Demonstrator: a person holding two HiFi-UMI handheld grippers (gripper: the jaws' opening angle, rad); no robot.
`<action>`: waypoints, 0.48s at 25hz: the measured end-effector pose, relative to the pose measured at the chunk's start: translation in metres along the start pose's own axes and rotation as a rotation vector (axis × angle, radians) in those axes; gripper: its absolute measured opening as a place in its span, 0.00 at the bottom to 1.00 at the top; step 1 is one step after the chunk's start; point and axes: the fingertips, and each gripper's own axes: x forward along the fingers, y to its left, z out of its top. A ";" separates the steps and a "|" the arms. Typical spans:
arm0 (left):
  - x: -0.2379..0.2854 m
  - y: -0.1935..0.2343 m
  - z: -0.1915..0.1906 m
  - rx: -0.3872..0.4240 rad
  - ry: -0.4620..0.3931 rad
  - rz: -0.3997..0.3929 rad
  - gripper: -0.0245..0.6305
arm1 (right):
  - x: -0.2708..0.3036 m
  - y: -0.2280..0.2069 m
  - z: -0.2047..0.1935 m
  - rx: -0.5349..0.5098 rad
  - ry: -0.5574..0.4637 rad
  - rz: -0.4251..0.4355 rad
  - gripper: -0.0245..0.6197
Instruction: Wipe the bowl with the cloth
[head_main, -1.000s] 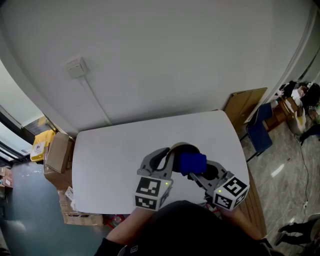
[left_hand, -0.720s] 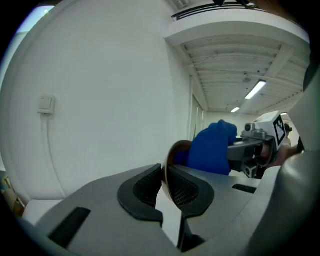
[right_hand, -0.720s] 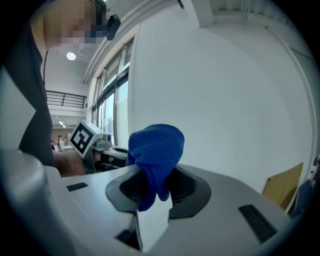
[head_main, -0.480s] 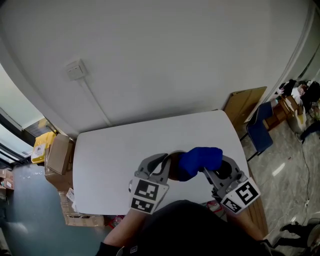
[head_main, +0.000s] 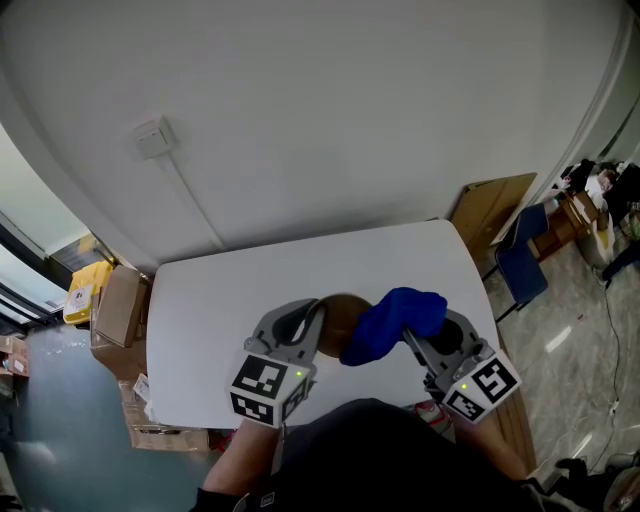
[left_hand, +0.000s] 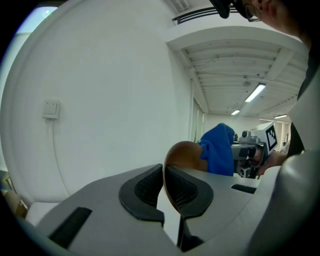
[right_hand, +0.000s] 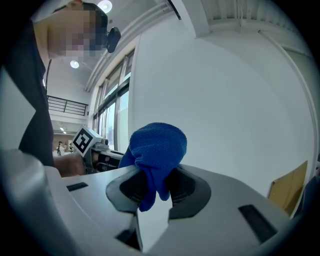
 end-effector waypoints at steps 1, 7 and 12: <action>-0.002 0.002 0.003 -0.012 -0.010 -0.001 0.07 | 0.001 0.000 -0.002 0.005 0.006 0.004 0.16; -0.003 -0.002 0.018 -0.023 -0.054 -0.013 0.07 | 0.005 0.018 -0.009 0.037 0.008 0.074 0.16; -0.001 -0.001 0.024 -0.042 -0.072 -0.011 0.08 | 0.005 0.025 -0.008 0.040 0.010 0.118 0.16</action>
